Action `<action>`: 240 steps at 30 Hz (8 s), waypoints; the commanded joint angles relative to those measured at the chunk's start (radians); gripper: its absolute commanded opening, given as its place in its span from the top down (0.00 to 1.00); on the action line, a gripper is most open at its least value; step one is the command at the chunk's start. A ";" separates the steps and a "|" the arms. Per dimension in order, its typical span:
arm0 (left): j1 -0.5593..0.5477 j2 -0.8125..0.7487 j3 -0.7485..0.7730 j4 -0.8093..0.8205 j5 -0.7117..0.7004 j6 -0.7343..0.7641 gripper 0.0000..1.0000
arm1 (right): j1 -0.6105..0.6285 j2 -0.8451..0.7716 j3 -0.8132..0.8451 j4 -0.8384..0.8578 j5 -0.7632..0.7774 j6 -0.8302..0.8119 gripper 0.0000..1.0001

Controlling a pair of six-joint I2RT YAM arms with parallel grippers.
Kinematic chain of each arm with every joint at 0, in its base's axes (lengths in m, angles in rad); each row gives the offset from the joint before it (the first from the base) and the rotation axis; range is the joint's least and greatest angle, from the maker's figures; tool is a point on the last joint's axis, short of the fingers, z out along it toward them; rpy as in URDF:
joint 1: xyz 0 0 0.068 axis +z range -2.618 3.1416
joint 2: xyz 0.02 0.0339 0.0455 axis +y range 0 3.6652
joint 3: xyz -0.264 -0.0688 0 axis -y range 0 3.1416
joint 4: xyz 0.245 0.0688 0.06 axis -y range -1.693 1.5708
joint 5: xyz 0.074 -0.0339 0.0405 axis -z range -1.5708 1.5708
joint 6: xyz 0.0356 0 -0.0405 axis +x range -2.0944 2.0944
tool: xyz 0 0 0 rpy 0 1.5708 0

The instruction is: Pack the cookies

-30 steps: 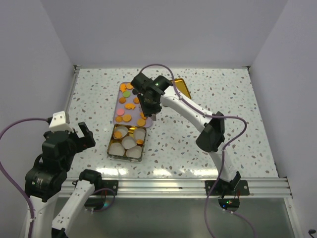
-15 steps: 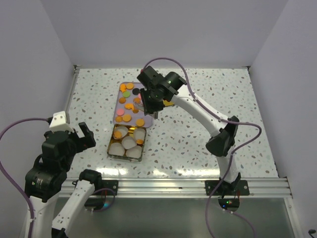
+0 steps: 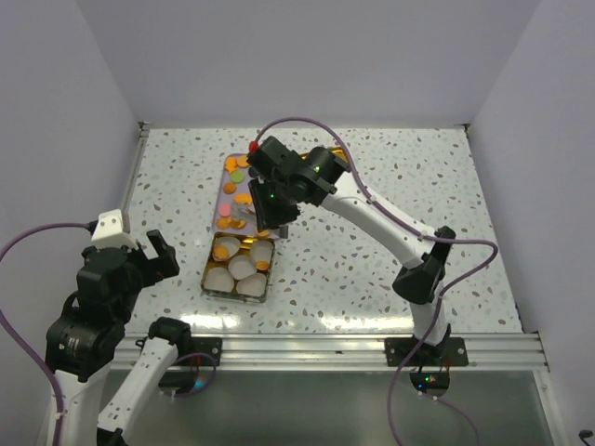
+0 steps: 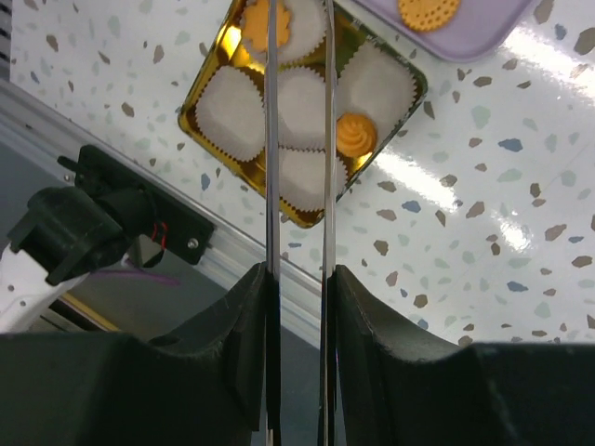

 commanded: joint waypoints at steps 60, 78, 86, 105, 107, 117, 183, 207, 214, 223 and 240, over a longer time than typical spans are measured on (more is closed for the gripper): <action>-0.008 -0.008 -0.003 0.039 -0.007 0.006 0.00 | 0.023 0.038 0.049 -0.053 0.065 -0.067 0.52; -0.008 -0.002 -0.003 0.027 -0.076 -0.034 0.00 | -0.120 0.308 0.206 -0.018 0.010 -0.184 0.52; -0.008 0.009 -0.003 0.026 -0.082 -0.037 0.00 | -0.118 0.303 0.157 0.009 -0.012 -0.182 0.53; -0.008 -0.011 -0.008 0.030 -0.068 -0.033 0.00 | -0.048 0.273 0.153 0.059 -0.079 -0.116 0.52; -0.008 -0.014 -0.008 0.030 -0.065 -0.030 0.00 | -0.043 0.277 0.160 0.057 -0.082 -0.115 0.52; -0.008 -0.034 -0.008 0.033 -0.052 -0.022 0.00 | 0.001 0.343 0.227 -0.113 0.020 -0.147 0.51; -0.008 -0.042 -0.017 0.046 -0.019 -0.002 0.00 | 0.006 0.359 0.195 -0.216 0.185 -0.155 0.52; -0.008 -0.044 -0.017 0.046 -0.024 -0.007 0.00 | 0.005 0.262 0.223 -0.181 0.177 -0.170 0.66; -0.008 -0.039 -0.017 0.046 -0.019 -0.003 0.00 | 0.040 0.155 0.184 -0.161 0.165 -0.156 0.66; -0.008 -0.045 -0.019 0.047 -0.013 0.000 0.00 | 0.211 0.072 0.078 -0.086 0.107 -0.104 0.66; -0.008 -0.060 -0.014 0.044 0.007 0.009 0.00 | 0.351 0.115 0.006 -0.043 0.125 -0.021 0.66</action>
